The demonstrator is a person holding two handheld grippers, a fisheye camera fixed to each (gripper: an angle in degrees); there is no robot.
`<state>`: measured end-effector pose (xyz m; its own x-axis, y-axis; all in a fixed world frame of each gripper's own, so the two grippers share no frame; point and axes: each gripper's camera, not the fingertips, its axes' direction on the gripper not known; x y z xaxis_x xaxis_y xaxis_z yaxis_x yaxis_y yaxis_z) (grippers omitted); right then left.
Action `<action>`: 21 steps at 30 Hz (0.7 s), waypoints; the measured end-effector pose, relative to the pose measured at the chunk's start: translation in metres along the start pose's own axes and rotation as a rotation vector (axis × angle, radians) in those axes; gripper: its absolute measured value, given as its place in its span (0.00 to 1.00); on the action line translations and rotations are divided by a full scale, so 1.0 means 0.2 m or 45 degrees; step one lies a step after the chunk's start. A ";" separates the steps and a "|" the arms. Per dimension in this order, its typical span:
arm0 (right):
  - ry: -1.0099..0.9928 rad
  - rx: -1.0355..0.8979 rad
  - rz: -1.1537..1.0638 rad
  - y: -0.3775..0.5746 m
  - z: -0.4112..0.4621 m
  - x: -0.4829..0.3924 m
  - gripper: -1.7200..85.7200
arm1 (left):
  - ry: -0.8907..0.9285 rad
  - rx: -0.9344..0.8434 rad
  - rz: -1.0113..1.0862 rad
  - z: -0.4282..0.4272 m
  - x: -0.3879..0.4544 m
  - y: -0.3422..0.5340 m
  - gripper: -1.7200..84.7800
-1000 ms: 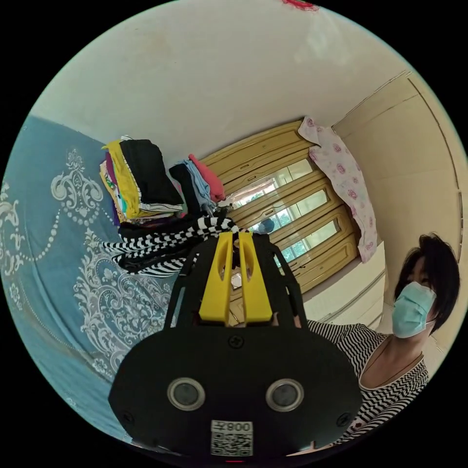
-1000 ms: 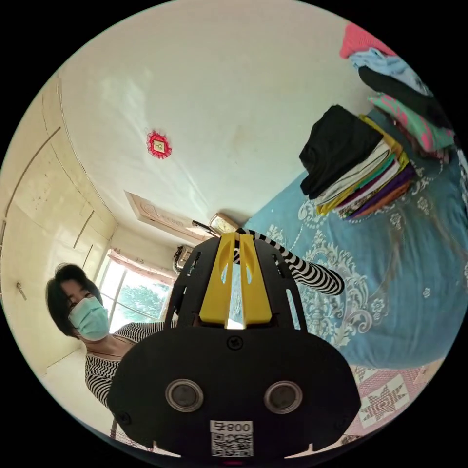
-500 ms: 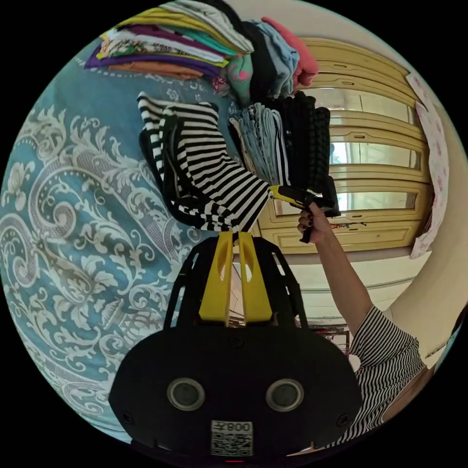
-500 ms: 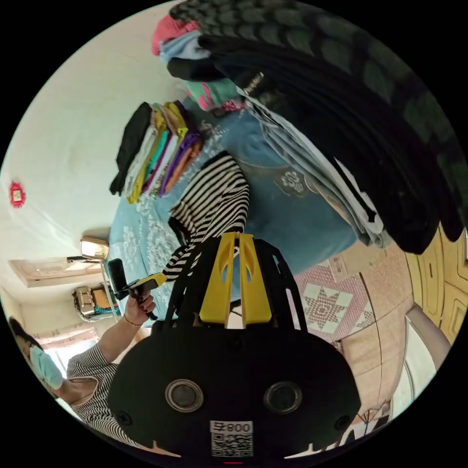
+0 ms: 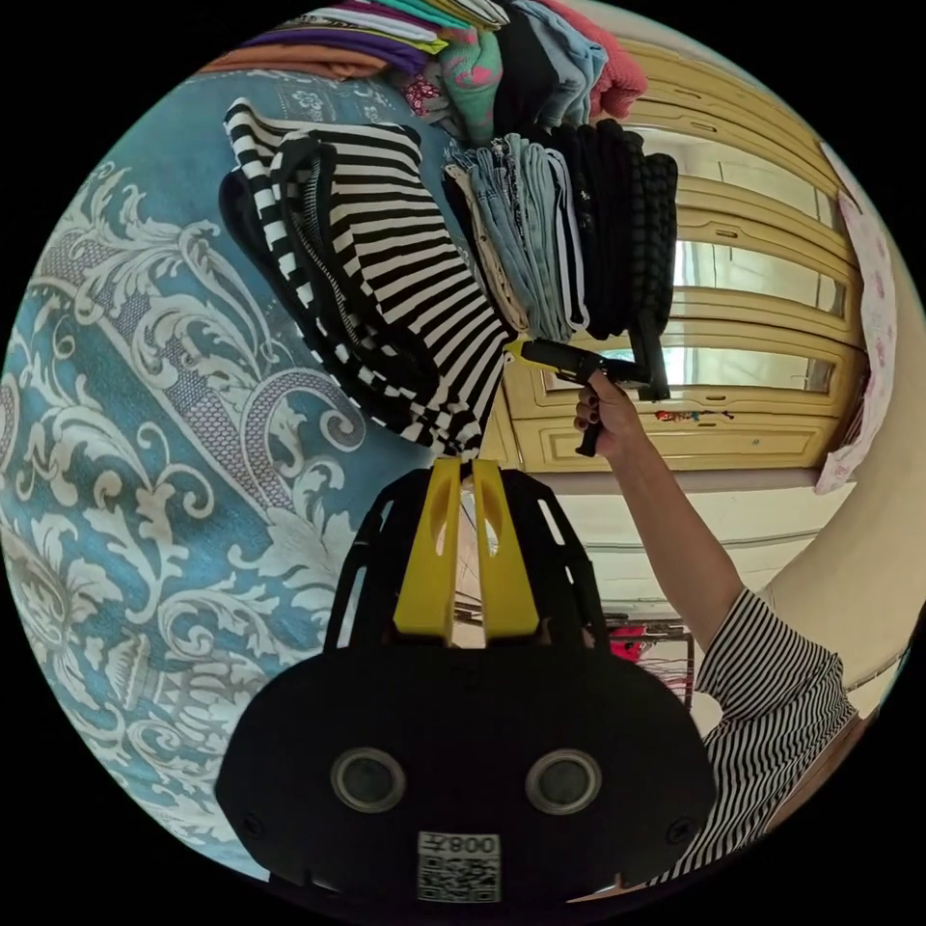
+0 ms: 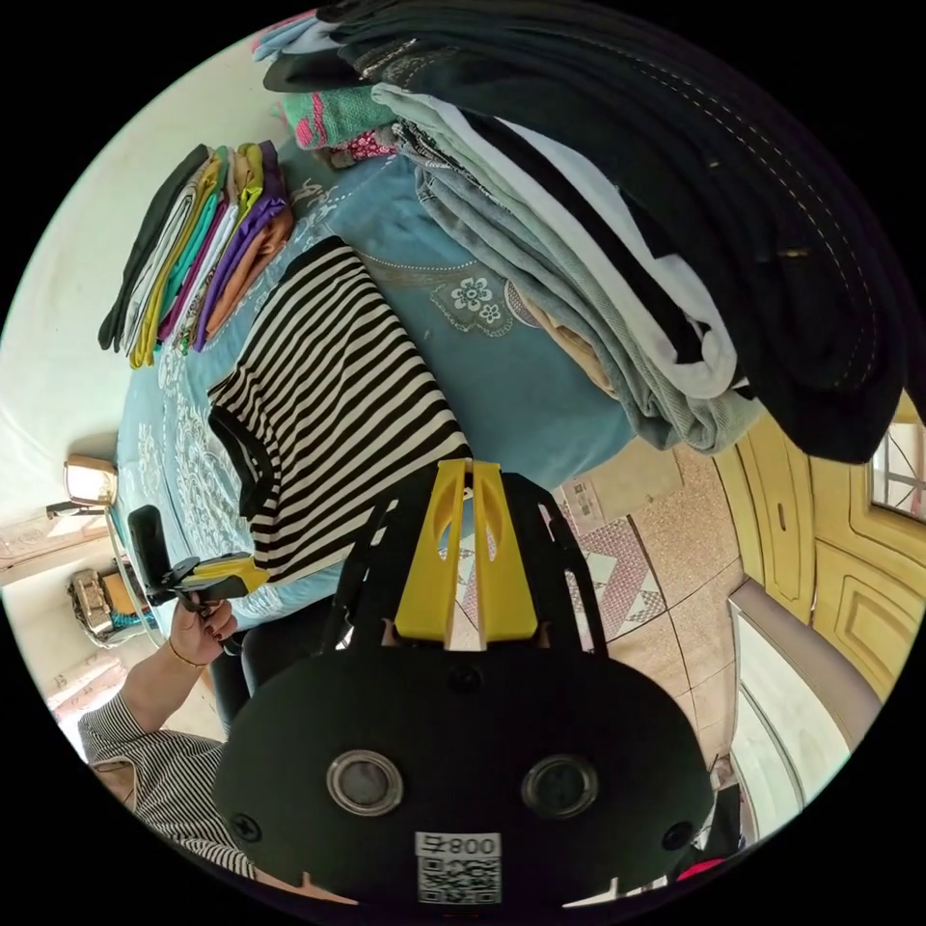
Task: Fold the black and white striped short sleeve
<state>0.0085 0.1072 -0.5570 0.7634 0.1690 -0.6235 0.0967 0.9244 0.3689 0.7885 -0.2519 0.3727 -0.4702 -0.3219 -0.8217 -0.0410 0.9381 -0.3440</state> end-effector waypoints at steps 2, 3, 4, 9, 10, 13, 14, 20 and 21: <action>-0.015 -0.013 0.028 -0.01 0.03 0.02 0.03 | 0.005 -0.021 -0.027 0.05 -0.05 -0.02 0.05; -0.009 -0.016 0.030 -0.01 0.04 0.02 0.03 | 0.009 -0.021 -0.033 0.06 -0.06 -0.02 0.05; 0.000 -0.014 0.035 -0.01 0.05 0.01 0.03 | 0.019 -0.018 -0.035 0.08 -0.09 -0.03 0.05; -0.045 0.002 0.077 0.00 0.07 0.03 0.03 | 0.029 -0.056 -0.059 0.14 -0.17 -0.02 0.06; -0.077 0.013 0.100 0.00 0.07 0.05 0.03 | 0.039 -0.061 -0.072 0.16 -0.19 -0.01 0.07; -0.143 0.038 0.140 0.03 0.05 0.10 0.03 | 0.058 -0.059 -0.077 0.18 -0.22 0.02 0.07; -0.118 0.063 0.162 0.05 0.04 0.11 0.03 | 0.065 -0.061 -0.072 0.18 -0.22 0.04 0.07; 0.083 0.175 0.142 0.22 -0.04 0.04 0.02 | -0.021 0.028 0.069 0.11 -0.13 0.08 0.05; 0.065 0.202 0.121 0.24 -0.05 0.01 0.02 | -0.037 0.040 0.091 0.10 -0.11 0.07 0.05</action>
<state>0.0091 0.1558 -0.5477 0.7407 0.2739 -0.6135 0.1282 0.8387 0.5292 0.8155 -0.2334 0.3769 -0.4452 -0.2584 -0.8573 0.0196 0.9544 -0.2979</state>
